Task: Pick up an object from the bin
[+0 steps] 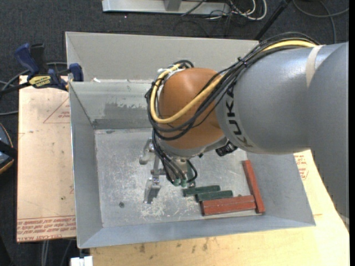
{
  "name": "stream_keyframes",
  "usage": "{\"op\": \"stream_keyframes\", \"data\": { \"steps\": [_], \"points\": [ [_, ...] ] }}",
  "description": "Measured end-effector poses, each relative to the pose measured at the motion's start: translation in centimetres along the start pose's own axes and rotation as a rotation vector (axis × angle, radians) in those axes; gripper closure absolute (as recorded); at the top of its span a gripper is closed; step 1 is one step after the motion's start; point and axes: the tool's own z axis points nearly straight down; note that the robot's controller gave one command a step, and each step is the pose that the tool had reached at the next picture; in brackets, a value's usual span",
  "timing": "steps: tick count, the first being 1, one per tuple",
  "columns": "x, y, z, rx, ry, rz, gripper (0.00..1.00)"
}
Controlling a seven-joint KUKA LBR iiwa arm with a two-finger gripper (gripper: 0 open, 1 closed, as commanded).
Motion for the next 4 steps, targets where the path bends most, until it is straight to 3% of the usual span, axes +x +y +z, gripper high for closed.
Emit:
{"op": "stream_keyframes", "data": {
  "steps": [1,2,3,4],
  "points": [
    [-3.0,-0.2,-4.1,0.0,0.007,-0.028,0.0],
    [-5.5,-0.6,-2.8,-0.005,-0.014,-0.107,0.0],
    [-4.3,-3.2,4.5,-0.003,-0.002,-0.159,0.0],
    [-2.2,1.0,9.8,0.0,-0.001,-0.27,0.0]
  ]
}}
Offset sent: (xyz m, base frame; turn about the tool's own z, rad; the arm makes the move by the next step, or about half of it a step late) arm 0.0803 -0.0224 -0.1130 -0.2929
